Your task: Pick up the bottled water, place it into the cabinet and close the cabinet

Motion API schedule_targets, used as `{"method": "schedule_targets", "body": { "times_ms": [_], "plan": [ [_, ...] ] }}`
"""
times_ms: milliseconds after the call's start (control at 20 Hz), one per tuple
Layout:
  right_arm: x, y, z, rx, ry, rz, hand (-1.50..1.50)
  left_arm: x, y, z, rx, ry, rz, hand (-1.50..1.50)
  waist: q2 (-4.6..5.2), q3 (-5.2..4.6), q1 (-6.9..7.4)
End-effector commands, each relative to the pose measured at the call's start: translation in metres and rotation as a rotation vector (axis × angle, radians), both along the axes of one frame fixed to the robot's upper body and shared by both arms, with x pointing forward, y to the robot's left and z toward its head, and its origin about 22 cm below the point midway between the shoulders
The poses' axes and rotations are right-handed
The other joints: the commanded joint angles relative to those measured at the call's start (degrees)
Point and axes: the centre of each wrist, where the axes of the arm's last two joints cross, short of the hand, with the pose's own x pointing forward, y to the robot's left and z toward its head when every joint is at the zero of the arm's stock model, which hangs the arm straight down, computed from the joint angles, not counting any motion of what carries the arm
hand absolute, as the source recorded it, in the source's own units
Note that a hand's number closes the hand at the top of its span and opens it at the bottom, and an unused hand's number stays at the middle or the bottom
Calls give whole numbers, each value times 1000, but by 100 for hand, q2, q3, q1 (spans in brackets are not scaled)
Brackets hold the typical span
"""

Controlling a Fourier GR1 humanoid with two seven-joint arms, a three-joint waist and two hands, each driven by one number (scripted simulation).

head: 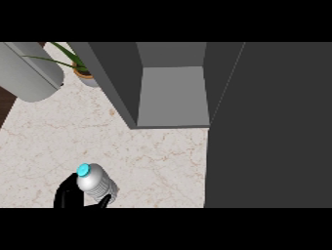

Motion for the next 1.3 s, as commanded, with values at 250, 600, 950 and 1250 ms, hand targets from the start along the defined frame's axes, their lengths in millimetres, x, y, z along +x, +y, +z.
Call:
{"method": "schedule_targets", "body": {
  "times_ms": [250, 600, 950, 1250],
  "plan": [
    [4, 5, 19, 33, -48, 1, -150, 51, -32, 12, -11, -56, -130, 150, 80, -177, -71],
    [-1, -6, 23, 24, -21, 3, -150, 87, -57, 37, -85, -37, -221, 150, 53, -163, -31],
    [4, 4, 31, 29, -35, -5, -150, 104, -92, 67, -97, -44, -257, 150, 53, -165, -3],
    [9, 9, 20, 36, -26, -5, -150, 130, -128, 119, 56, -96, -268, 150, 53, -164, -1]
  ]
}}
